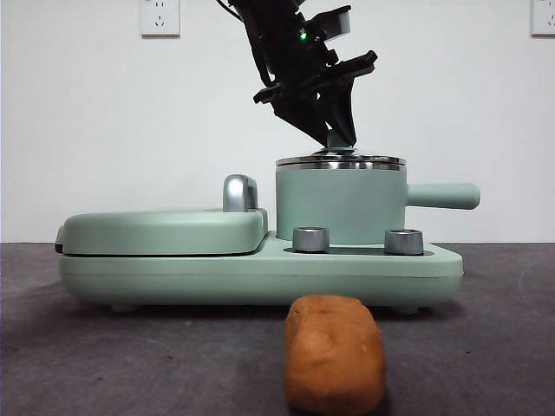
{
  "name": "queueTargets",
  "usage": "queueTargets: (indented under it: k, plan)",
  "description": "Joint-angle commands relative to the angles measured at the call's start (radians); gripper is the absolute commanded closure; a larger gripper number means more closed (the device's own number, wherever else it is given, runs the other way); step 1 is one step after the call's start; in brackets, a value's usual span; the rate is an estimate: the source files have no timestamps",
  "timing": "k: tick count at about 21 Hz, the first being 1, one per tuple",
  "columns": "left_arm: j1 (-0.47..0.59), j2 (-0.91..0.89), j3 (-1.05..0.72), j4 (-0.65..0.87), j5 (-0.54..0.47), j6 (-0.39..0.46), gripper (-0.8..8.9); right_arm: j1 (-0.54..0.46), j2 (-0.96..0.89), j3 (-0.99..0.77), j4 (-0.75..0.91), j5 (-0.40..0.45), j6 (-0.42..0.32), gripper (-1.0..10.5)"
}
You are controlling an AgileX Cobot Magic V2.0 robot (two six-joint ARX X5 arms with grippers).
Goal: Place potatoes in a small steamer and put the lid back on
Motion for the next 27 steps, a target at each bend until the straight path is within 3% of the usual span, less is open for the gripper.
queueTargets:
  k: [1,8,12,17,21,27]
  plan:
    - [-0.009,0.029,0.065,-0.012,-0.003,-0.002,7.99,-0.001,0.006,0.019,0.008,-0.002,-0.004,4.6]
    - [0.006,-0.025,0.153,-0.068,-0.003,-0.027,7.99,0.058,0.093,0.041,-0.035,0.039,0.019,4.6]
    - [0.046,-0.1,0.154,-0.13,-0.003,-0.048,7.99,0.216,0.192,0.118,-0.109,0.21,0.067,4.6]
    - [0.142,-0.194,0.153,-0.233,-0.003,-0.053,7.99,0.493,0.362,0.229,-0.191,0.417,0.253,4.6]
    - [0.21,-0.247,0.153,-0.266,-0.003,-0.053,7.99,0.669,0.512,0.245,-0.2,0.519,0.336,4.6]
    - [0.267,-0.279,0.153,-0.272,-0.003,-0.053,7.99,0.8,0.705,0.245,-0.2,0.587,0.38,4.6]
